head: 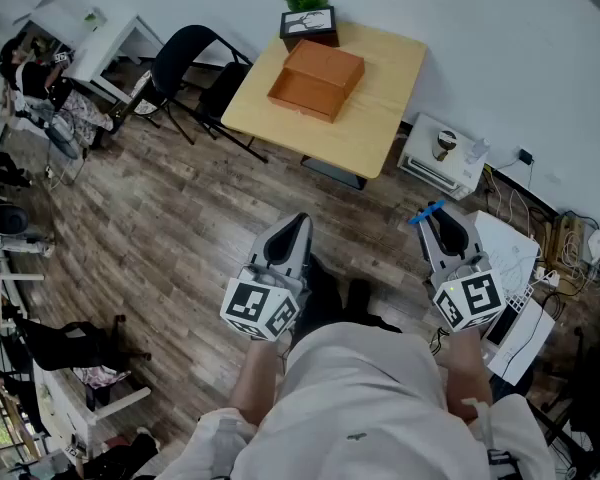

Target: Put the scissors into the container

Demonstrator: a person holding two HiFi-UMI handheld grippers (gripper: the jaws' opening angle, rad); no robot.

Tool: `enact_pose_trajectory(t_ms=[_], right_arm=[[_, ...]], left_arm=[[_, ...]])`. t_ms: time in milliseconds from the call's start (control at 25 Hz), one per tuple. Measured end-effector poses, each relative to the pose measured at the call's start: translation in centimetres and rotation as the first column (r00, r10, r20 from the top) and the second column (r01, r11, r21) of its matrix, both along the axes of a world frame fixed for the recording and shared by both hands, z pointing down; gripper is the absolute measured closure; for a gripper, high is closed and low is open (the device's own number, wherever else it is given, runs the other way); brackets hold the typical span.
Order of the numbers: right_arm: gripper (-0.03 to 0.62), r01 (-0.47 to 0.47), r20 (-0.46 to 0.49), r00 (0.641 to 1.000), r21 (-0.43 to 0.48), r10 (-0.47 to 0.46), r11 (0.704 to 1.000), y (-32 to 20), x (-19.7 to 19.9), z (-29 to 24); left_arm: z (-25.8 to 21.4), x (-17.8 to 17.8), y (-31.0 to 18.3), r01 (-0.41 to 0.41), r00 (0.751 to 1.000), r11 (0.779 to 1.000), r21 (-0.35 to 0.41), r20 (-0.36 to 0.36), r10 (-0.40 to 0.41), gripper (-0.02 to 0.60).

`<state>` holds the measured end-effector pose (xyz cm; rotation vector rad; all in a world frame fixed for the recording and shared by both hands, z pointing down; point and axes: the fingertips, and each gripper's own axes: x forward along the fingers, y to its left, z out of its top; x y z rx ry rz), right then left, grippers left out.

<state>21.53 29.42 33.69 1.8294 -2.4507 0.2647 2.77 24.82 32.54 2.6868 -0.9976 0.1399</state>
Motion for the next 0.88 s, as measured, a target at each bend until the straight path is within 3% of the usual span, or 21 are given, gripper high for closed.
enact_pose_trajectory(t_ms=[440,880], right_arm=[[0.515,-0.036,0.026,0.999,-0.029,0.037,0.999,1.1,-0.2,0.9],[0.514,0.000,0.059,0.998,-0.020,0.001,1.000,-2.9,-2.1,1.3]], left_arm=[[0.2,-2.0,1.5,0.030,1.000,1.000,-0.006,-0.001,-0.030,0.574],[1.4,-3.5,-2.4,0.025,1.000,0.999,-0.029,-0.013,-0.025,0.574]])
